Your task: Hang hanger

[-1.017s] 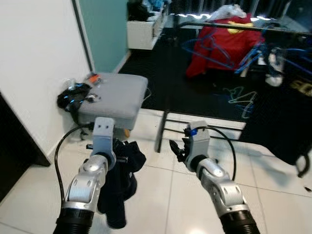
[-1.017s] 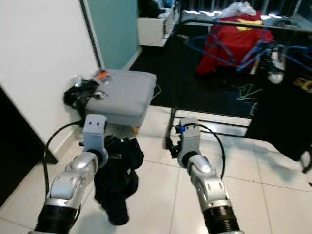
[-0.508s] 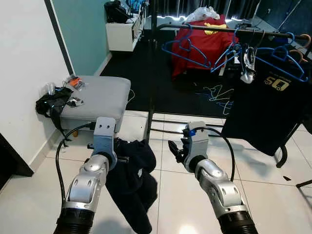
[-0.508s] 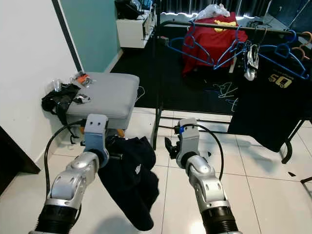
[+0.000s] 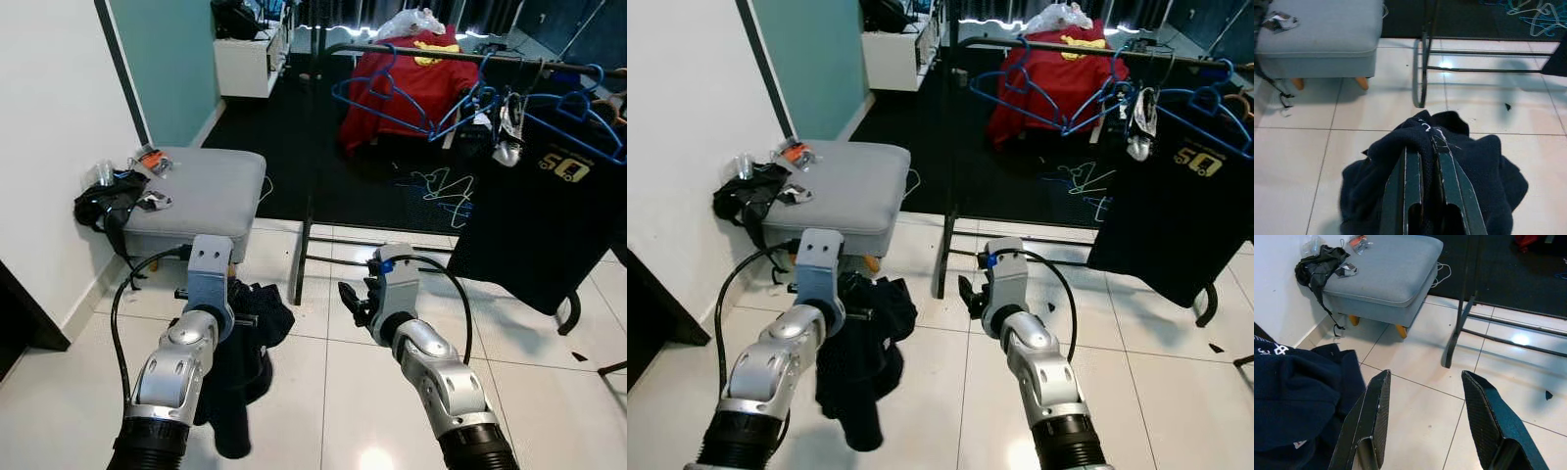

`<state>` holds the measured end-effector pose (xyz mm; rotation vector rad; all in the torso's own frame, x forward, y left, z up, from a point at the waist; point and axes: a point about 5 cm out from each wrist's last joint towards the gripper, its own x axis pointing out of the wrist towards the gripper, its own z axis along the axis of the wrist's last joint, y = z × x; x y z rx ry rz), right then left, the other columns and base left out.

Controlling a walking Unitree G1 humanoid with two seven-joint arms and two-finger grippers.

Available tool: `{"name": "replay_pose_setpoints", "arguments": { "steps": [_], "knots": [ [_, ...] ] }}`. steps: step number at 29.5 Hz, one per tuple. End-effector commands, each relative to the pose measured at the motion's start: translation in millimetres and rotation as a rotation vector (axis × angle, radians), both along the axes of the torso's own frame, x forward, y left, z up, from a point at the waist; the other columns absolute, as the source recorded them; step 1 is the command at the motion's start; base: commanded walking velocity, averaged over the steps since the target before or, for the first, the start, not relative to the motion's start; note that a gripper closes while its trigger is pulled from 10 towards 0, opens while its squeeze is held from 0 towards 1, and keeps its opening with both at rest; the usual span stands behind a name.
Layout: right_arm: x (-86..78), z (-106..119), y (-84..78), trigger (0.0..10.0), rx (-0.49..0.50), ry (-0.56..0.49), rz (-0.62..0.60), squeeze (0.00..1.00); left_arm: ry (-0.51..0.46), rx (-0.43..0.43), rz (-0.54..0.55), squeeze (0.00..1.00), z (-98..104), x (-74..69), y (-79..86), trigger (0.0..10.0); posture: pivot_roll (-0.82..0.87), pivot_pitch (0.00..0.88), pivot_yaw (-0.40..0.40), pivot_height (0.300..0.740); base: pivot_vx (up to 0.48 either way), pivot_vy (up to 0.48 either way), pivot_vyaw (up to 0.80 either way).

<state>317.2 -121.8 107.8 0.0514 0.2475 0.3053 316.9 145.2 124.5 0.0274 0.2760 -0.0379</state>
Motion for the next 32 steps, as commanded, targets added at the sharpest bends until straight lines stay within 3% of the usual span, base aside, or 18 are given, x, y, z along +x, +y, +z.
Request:
{"name": "replay_pose_setpoints", "arguments": {
  "steps": [1,10,11,14,25,27,32],
  "knots": [
    [0.4,-3,-0.1,10.0,0.003,0.011,-0.001,0.0,-0.02,-0.007,0.003,0.0,5,1.6,-0.3,10.0,-0.02,0.04,-0.004,0.74,0.0,0.0,0.0],
    [0.2,-2,1.1,10.0,0.01,0.006,0.003,0.0,-0.011,-0.032,0.038,0.0,5,1.2,2.1,10.0,-0.01,0.043,-0.005,0.74,0.0,0.0,0.0],
    [0.8,1,-0.2,10.0,-0.036,-0.028,0.006,0.0,-0.005,-0.048,0.058,0.0,6,1.4,3.8,10.0,-0.01,0.048,-0.007,0.74,0.0,0.0,0.0],
    [1.7,4,-1.8,10.0,-0.049,-0.049,-0.005,0.0,-0.003,-0.051,0.062,0.0,6,1.5,4.2,10.0,-0.01,0.048,-0.006,0.74,0.0,0.0,0.0],
    [4.4,7,-7.5,10.0,-0.007,-0.039,-0.062,0.0,-0.008,-0.057,0.072,0.0,7,2.6,6.1,10.0,-0.02,0.055,-0.006,0.74,0.0,0.0,0.0],
    [4.6,11,-2.6,10.0,-0.007,-0.056,0.011,0.0,-0.068,0.016,0.027,0.0,18,7.7,10.1,10.0,-0.02,0.068,-0.006,0.74,0.0,0.0,0.0],
    [6.4,16,-0.1,10.0,-0.005,-0.085,0.054,0.0,-0.129,0.082,0.022,0.0,30,14.1,19.8,10.0,-0.01,0.076,-0.006,0.74,0.0,0.0,0.0]
  ]
}}
